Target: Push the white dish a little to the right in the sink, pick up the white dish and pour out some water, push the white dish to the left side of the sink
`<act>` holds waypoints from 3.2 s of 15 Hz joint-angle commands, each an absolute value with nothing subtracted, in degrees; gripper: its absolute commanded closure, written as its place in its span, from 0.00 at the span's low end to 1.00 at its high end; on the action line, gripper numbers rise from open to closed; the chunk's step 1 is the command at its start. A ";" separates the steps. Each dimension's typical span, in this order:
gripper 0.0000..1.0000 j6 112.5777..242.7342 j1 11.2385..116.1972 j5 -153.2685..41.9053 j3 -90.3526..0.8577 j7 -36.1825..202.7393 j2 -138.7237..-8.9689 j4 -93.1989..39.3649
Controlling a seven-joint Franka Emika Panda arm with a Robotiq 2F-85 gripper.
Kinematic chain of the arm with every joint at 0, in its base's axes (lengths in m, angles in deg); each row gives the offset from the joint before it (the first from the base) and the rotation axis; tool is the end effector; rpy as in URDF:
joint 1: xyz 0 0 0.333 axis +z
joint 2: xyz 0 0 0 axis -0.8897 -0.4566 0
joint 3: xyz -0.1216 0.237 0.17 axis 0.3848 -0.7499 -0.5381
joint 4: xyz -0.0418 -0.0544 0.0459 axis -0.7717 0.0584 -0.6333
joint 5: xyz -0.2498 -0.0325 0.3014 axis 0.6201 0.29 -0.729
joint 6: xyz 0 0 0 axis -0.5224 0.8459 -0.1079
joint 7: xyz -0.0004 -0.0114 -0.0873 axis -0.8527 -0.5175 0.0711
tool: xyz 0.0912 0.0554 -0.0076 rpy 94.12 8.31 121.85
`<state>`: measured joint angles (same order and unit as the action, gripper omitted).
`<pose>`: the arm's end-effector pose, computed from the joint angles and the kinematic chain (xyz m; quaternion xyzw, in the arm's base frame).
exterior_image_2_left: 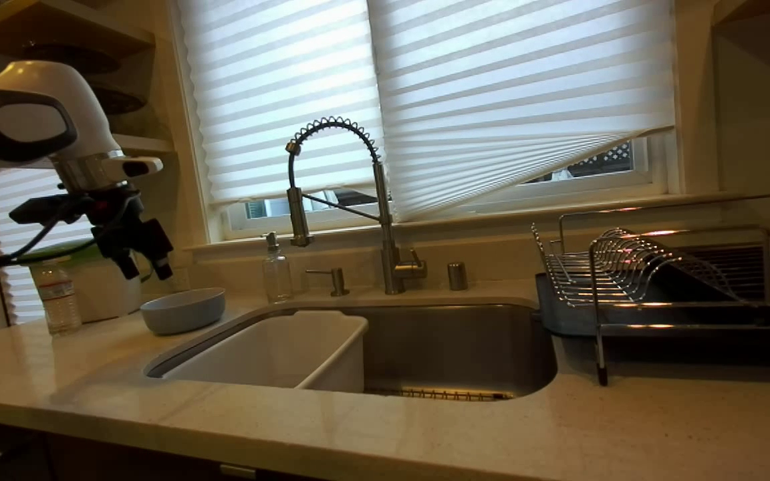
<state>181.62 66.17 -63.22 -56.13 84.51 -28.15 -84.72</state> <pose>0.3985 0.0766 0.4448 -0.9879 -0.0346 -0.1505 0.0170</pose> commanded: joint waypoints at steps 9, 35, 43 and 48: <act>0.00 192.77 66.16 -58.44 -54.32 86.05 -48.14 -81.72; 0.00 199.27 65.07 -82.13 -55.24 106.50 -66.84 -71.43; 0.00 202.48 63.14 -82.47 -57.58 109.14 -70.11 -70.31; 0.00 202.64 61.80 -81.52 -57.83 110.55 -71.44 -69.63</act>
